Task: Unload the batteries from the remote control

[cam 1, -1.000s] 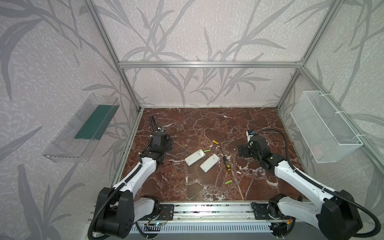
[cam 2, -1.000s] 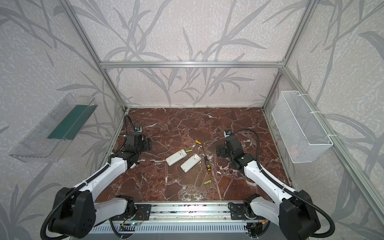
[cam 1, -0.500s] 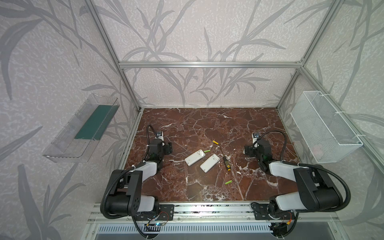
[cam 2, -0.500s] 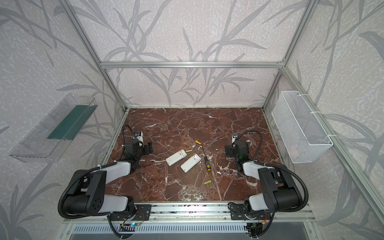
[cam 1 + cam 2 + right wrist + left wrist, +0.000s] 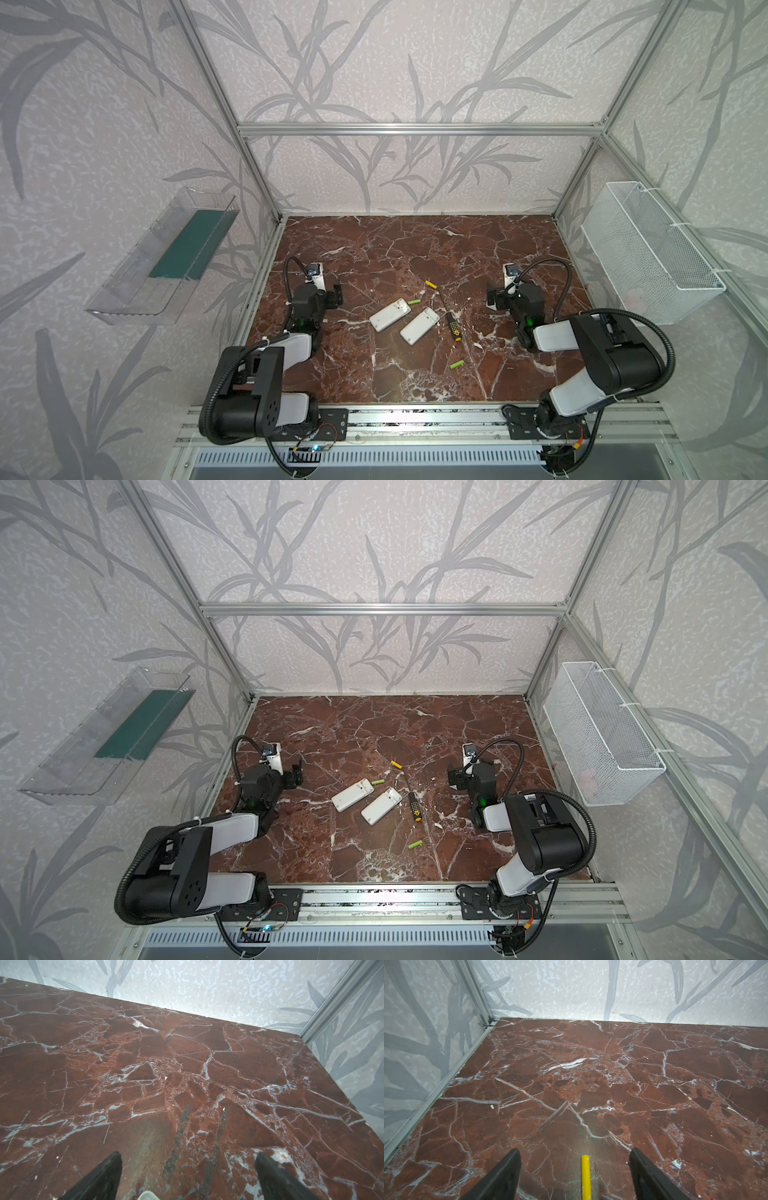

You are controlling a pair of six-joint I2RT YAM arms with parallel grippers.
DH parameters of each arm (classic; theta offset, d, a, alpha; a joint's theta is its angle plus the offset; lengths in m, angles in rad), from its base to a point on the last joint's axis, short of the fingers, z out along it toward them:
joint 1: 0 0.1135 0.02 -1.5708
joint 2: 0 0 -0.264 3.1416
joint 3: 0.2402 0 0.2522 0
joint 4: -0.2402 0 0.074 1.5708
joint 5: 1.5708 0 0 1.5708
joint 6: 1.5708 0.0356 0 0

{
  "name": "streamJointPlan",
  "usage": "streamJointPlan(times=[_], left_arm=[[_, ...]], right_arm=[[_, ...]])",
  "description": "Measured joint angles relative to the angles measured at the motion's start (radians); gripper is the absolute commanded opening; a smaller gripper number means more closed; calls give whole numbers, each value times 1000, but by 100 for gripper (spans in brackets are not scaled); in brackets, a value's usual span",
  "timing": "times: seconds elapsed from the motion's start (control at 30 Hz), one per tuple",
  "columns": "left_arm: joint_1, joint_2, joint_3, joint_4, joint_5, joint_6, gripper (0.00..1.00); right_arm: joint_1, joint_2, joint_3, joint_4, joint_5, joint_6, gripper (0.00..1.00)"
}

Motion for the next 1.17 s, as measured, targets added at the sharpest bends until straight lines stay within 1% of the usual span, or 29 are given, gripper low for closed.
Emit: streamJointPlan(times=[0.07,0.17,0.2,0.33,0.43,0.47,0.7,1.07,1.17], left_arm=[[9,58,-10,84,-10,6,83],[21,184,-20,212,-23,10,84],[26,198,-26,208,-27,9,84],[32,186,-19,207,-37,8,83],[34,192,20,177,-79,-8,83],[35,190,37,156,-95,-11,99],[37,192,50,162,-152,-14,99],[35,192,50,161,-165,-13,99],[35,192,40,188,-179,-16,99]], right_arm=[[0,0,0,4,-1,0,99],[0,0,0,5,-3,0,99],[0,0,0,6,-3,0,99],[0,0,0,10,-3,-1,99],[0,0,0,11,-3,-1,99],[0,0,0,11,-3,-1,99],[0,0,0,12,-3,-1,99],[0,0,0,12,-3,-1,99],[0,0,0,12,-3,-1,99]])
